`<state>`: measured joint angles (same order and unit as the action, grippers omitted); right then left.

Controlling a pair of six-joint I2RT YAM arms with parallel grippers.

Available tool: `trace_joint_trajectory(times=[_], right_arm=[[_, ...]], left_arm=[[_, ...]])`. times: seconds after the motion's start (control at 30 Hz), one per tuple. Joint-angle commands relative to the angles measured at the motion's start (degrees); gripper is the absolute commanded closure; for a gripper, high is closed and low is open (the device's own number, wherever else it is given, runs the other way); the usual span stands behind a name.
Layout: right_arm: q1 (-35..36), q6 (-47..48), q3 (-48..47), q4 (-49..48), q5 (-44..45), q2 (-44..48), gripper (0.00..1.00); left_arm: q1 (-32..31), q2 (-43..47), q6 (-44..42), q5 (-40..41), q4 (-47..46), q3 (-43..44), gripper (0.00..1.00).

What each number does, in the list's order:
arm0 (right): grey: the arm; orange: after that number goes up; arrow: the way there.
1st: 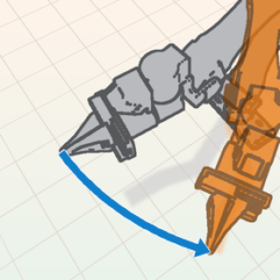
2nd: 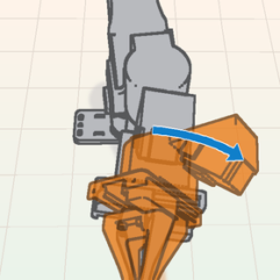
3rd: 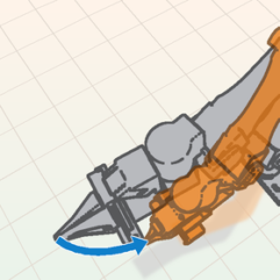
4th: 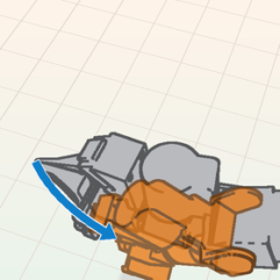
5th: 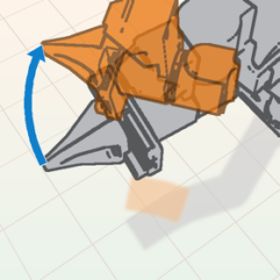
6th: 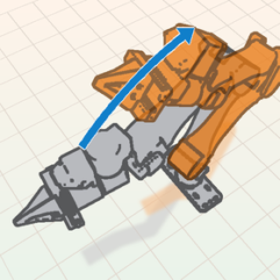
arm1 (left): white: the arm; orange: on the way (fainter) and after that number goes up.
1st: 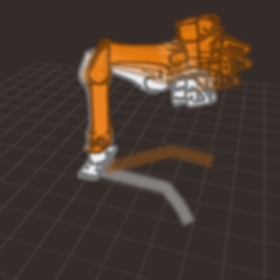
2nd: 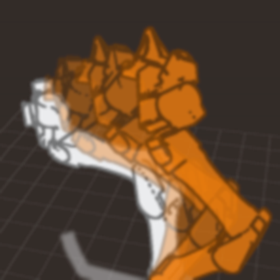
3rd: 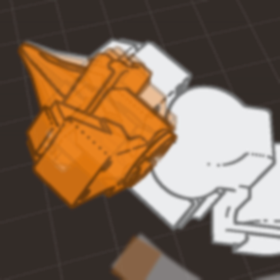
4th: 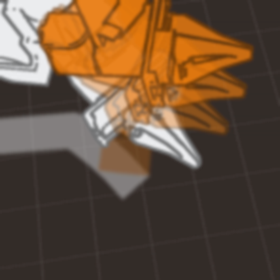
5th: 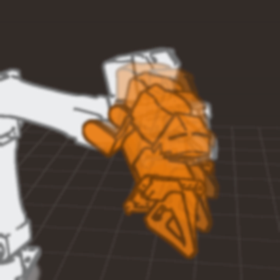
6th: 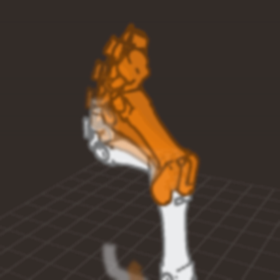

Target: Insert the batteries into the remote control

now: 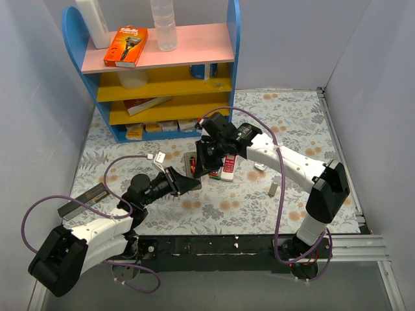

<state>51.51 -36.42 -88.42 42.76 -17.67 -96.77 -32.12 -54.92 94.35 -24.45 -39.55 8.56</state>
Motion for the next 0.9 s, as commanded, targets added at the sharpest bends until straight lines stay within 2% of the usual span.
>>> trace_joint_trajectory(times=[0.0, 0.47, 0.8, 0.87], right_arm=[[0.00, -1.89, -4.04, 0.92, 1.59, -0.96, 0.99], [0.00, -2.60, -10.54, 2.50, 2.03, -6.41, 0.98], [0.00, -2.07, -12.91, 3.73, 1.94, -8.17, 0.78], [0.00, -1.72, -13.62, 4.95, 1.85, -8.61, 0.71]], left_arm=[[-0.31, 1.65, -0.48, 0.01, -2.90, -0.47, 1.00], [-1.19, 2.71, -0.39, -0.43, -2.11, 0.58, 1.00], [-1.46, 3.50, 3.30, 1.77, 0.00, 1.73, 1.00], [-1.46, 3.67, 4.35, 2.65, -0.18, 1.55, 1.00]])
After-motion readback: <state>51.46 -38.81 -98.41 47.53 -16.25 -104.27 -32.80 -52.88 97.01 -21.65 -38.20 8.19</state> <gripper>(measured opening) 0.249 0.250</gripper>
